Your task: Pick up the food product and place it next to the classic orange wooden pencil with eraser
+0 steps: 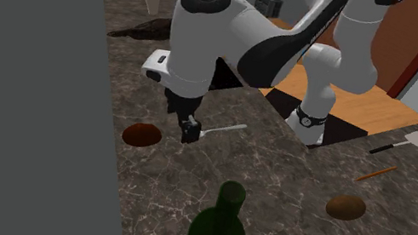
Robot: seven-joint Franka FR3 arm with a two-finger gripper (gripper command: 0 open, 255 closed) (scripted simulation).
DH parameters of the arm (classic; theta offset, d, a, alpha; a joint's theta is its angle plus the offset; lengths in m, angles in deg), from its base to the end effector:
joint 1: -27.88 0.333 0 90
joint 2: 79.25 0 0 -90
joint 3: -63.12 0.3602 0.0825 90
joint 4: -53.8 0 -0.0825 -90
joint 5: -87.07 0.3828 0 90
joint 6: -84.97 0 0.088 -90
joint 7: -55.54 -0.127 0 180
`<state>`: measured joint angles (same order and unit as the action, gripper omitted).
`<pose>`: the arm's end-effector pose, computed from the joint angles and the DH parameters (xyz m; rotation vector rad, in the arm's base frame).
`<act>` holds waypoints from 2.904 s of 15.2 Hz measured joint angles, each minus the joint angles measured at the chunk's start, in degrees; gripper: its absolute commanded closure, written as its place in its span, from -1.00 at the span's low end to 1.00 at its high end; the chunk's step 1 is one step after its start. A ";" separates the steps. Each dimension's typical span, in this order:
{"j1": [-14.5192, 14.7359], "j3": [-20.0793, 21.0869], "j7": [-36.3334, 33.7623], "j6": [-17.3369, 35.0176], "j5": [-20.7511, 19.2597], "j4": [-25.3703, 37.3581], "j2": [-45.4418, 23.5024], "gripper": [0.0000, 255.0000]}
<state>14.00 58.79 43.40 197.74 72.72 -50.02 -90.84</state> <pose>0.5810 -0.2099 0.4516 2.8339 -0.6126 -0.0855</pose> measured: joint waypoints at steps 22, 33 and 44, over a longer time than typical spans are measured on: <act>-4.50 -4.21 -3.56 2.37 -0.78 12.27 -18.59 -1.00; -4.49 -4.20 -3.56 2.35 -0.79 12.25 -18.51 1.00; -4.40 -4.25 -2.04 -2.98 -0.54 15.29 -16.03 1.00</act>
<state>9.59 54.53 41.36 194.76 72.18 -34.73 -106.87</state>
